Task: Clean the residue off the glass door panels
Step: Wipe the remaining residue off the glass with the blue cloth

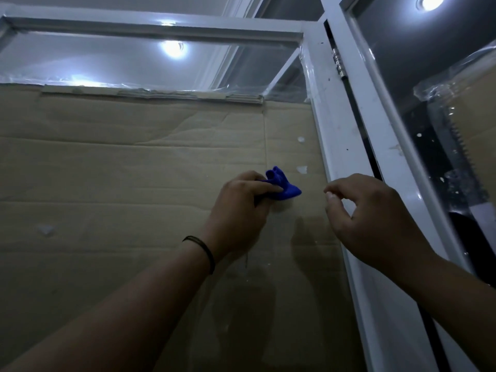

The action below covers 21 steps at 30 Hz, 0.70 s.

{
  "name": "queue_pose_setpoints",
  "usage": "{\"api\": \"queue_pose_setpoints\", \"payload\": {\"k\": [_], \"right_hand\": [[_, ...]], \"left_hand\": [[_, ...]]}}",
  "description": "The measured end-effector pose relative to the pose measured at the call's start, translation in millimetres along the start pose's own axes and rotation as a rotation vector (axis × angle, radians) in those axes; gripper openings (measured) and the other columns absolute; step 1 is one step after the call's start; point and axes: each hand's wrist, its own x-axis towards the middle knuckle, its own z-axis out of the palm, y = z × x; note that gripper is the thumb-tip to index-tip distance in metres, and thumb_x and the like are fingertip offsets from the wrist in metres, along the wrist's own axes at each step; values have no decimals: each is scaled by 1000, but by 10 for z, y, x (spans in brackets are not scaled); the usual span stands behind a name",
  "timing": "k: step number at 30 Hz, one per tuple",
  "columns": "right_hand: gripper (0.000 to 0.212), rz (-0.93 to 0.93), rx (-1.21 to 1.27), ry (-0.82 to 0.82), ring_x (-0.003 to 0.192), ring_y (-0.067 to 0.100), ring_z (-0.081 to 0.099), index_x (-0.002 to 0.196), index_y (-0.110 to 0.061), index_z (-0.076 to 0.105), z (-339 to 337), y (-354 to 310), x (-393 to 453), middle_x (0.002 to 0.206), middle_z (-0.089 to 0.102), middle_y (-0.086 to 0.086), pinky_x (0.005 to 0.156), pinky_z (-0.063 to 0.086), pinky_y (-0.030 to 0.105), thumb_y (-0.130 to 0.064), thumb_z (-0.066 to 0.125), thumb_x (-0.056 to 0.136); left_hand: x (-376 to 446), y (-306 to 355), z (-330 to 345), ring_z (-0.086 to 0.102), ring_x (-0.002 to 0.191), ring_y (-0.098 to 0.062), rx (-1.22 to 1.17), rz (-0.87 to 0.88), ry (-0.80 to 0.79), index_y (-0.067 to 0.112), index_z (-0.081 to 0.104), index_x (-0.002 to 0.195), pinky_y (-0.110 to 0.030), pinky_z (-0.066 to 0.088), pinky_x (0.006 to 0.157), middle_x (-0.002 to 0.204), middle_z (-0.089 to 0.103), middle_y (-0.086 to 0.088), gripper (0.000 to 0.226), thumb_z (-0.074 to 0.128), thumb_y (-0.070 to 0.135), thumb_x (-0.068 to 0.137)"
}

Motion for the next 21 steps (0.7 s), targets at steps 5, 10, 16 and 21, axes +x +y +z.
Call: {"api": "queue_pose_setpoints", "payload": {"k": [5, 10, 16, 21], "right_hand": [[16, 11, -3, 27, 76, 19, 59, 92, -7, 68, -50, 17, 29, 82, 67, 6, 75, 51, 39, -14, 54, 87], [16, 28, -15, 23, 78, 18, 59, 94, -8, 68, -33, 50, 9, 83, 66, 6, 76, 51, 40, -11, 54, 86], [17, 62, -12, 62, 79, 15, 58, 94, -8, 68, -74, 209, -102, 85, 66, 3, 77, 49, 34, -10, 53, 86], [16, 82, -27, 103, 79, 18, 57, 92, -6, 67, -58, 241, -134, 83, 64, 5, 74, 48, 33, -8, 53, 86]], "left_hand": [[407, -132, -182, 51, 92, -6, 1, -108, 294, 13, 71, 111, -10, 36, 82, 111, 64, -2, 24, 67, 12, 87], [904, -96, -27, 55, 105, -27, 165, -47, 267, 8, 69, 114, -27, 40, 91, 115, 62, -13, 32, 56, -2, 88], [705, 135, 397, 49, 99, -22, 218, 67, 138, 7, 74, 102, -20, 32, 84, 106, 59, -8, 22, 60, 0, 86], [382, 336, 493, 47, 89, -12, 81, 134, -2, 14, 73, 105, -23, 39, 81, 99, 56, 0, 24, 63, 3, 86]]}}
